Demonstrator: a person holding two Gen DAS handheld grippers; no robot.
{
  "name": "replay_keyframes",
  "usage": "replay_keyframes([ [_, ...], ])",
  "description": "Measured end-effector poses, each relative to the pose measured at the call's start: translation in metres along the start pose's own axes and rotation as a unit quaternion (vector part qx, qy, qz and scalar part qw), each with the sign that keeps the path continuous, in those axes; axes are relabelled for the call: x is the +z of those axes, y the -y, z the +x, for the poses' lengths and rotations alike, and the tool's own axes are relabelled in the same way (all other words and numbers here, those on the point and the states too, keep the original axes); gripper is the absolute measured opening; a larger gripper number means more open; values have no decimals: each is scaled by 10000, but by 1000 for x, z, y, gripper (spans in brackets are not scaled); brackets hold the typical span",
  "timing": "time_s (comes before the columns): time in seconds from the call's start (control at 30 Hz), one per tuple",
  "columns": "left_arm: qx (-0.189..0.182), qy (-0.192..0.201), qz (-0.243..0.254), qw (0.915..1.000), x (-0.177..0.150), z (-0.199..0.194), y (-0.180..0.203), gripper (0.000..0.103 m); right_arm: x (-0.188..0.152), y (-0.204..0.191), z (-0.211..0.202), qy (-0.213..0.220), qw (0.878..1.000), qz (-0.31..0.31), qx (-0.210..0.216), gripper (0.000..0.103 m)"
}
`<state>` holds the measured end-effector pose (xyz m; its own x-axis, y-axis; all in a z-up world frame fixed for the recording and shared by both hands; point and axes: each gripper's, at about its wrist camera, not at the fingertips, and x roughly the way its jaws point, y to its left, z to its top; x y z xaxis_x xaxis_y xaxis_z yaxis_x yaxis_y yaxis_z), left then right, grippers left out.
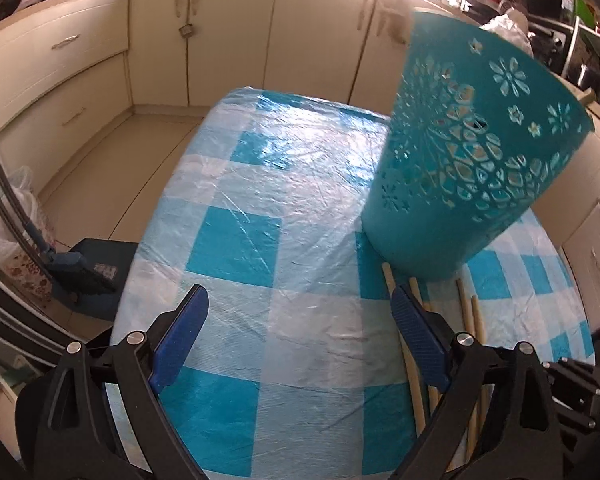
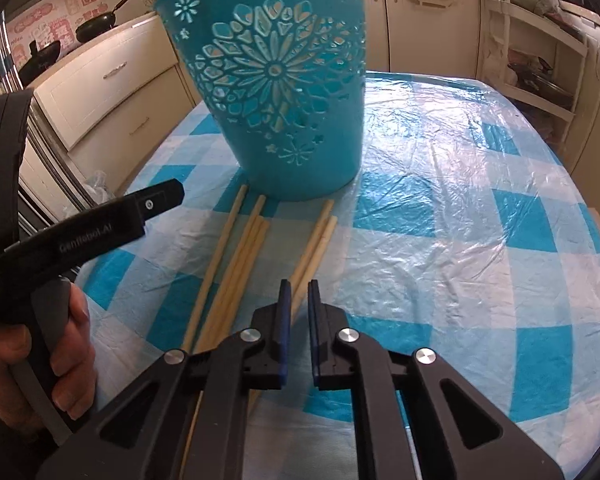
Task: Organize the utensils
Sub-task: 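Move the left gripper down to the remaining chopsticks, then grasp a wooden chopstick with the left gripper and lift it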
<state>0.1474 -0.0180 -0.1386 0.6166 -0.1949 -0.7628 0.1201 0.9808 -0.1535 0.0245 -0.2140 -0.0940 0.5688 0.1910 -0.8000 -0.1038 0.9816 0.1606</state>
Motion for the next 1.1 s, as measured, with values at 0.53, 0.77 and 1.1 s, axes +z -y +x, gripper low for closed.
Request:
replay_keyframes([
  [0.53,253,-627,941,9933,6,16,46,33,4,19,1,-41,9997,168,176,8],
  [0.77,232,-1052,1098,9881,20,23,55,23,18,22,9,-266,9992,-53,296,9],
  [1.1,-286,-1248,622,9898,3,-13,39,5,7,24,6,70,9995,14,322,6],
])
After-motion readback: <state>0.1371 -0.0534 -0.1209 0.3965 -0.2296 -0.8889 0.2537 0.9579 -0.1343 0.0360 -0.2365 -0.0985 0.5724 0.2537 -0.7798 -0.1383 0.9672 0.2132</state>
